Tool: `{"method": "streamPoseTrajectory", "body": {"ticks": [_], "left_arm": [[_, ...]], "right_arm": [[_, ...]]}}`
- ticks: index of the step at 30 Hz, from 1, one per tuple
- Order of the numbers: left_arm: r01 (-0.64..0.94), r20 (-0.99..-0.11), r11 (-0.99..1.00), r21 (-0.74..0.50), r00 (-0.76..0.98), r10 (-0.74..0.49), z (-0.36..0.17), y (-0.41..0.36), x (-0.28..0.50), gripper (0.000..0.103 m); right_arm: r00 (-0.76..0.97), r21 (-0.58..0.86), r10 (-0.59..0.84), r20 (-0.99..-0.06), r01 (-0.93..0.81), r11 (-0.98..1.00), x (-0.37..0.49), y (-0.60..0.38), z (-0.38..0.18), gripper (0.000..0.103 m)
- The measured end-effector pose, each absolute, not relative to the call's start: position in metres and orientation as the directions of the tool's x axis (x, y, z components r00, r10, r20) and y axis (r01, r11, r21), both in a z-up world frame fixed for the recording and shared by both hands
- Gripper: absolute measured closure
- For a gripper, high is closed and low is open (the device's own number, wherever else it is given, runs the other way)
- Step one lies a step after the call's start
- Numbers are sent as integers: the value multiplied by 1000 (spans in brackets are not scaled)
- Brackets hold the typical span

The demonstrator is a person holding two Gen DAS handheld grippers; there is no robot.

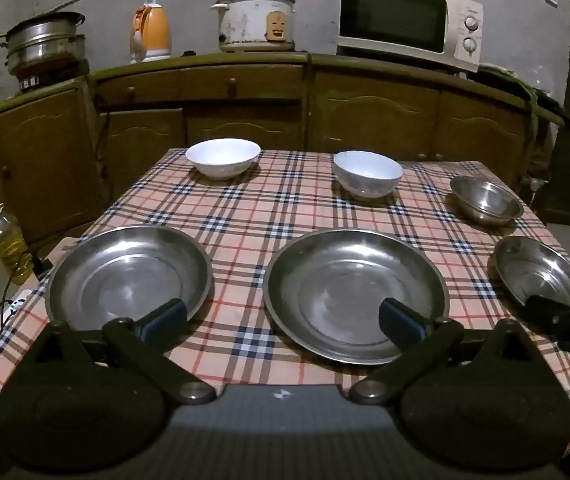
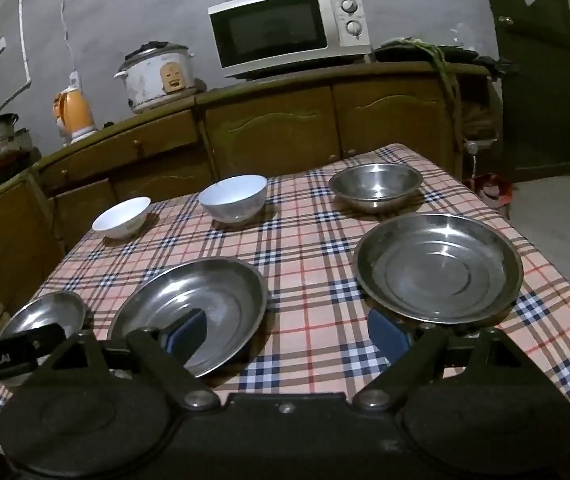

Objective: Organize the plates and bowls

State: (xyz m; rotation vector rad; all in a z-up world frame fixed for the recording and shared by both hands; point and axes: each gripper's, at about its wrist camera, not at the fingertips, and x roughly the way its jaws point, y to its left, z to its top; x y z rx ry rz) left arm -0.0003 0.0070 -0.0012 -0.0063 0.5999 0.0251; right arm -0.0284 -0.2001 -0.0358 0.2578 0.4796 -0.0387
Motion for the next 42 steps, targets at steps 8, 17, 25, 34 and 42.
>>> {"method": "streamPoseTrajectory", "body": {"ticks": [8,17,25,34,42], "left_arm": [[-48,-565,999,5,824,42,-2,13,2,0],[-48,-566,999,11,823,46,-4,16,3,0],[-51,-574,999,10,818,47,-7,18,6,0],[-55,-586,998,8,808,50,-12,22,11,0],[-57,-599,998,9,799,52,-16,24,17,0]], "right_arm": [[887,239,-1,-463,126,963,-29,-205,-36,0],[884,240,-10,-468,138,961,-27,-207,-37,0],[880,243,-6,-475,138,960,-25,-206,-41,0],[874,246,-6,-486,144,959,-19,-205,-44,0],[867,249,2,-498,141,958,-13,-205,-49,0]]}}
